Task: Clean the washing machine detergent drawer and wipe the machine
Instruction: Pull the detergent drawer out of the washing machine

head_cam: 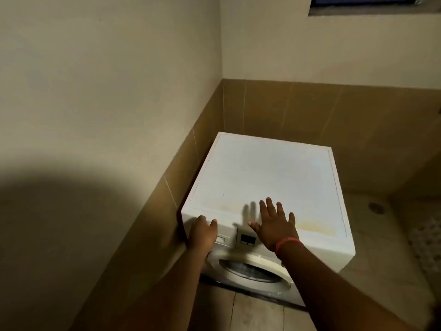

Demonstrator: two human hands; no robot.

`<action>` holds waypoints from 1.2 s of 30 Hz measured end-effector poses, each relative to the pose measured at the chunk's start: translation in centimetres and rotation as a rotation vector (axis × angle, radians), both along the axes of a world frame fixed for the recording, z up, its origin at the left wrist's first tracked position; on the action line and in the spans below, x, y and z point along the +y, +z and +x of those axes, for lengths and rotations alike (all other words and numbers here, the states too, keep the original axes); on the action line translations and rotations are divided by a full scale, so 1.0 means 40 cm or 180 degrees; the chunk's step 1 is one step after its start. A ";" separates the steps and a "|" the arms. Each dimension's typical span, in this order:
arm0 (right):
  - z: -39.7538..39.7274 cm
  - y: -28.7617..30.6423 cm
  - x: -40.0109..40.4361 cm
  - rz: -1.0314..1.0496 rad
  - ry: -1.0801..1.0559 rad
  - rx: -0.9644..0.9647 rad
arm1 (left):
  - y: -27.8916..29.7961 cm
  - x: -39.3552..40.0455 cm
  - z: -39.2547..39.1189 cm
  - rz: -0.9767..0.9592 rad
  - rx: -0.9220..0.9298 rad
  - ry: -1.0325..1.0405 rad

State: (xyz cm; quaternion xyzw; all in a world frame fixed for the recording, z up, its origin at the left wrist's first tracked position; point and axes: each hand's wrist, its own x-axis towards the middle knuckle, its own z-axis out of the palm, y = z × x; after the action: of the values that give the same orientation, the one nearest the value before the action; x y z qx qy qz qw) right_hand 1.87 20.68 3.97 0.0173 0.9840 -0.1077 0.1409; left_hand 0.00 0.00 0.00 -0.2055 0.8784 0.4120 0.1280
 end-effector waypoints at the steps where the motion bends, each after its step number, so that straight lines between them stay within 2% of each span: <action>1: -0.009 -0.016 -0.017 0.0043 -0.0011 -0.0063 | -0.029 -0.019 -0.015 0.0233 -0.0090 0.0201; 6: -0.040 -0.095 -0.097 -0.0006 -0.0250 -0.0143 | -0.104 -0.078 -0.049 0.2239 -0.0707 0.1435; 8: -0.042 -0.120 -0.127 0.0009 -0.0295 -0.0057 | -0.131 -0.089 -0.062 0.2711 -0.0907 0.1677; 12: -0.036 -0.179 -0.183 -0.0038 -0.0476 0.0422 | -0.199 -0.093 -0.088 0.3255 -0.1091 0.1841; 15: -0.015 -0.216 -0.215 -0.0169 -0.0638 0.0739 | -0.229 -0.084 -0.099 0.3497 -0.1084 0.1858; 24: 0.064 -0.254 -0.224 -0.0324 -0.0773 0.0497 | -0.269 -0.090 -0.108 0.3780 -0.0974 0.1874; 36: 0.114 -0.260 -0.202 -0.0481 -0.0539 0.0257 | -0.263 -0.076 -0.126 0.3638 -0.0962 0.1918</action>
State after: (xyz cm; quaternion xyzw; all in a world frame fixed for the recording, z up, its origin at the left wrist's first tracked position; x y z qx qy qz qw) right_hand 6.44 12.58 -6.45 0.0853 0.9730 -0.1936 0.0925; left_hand -5.02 -3.06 -10.54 -0.3975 0.3980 0.7976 0.2179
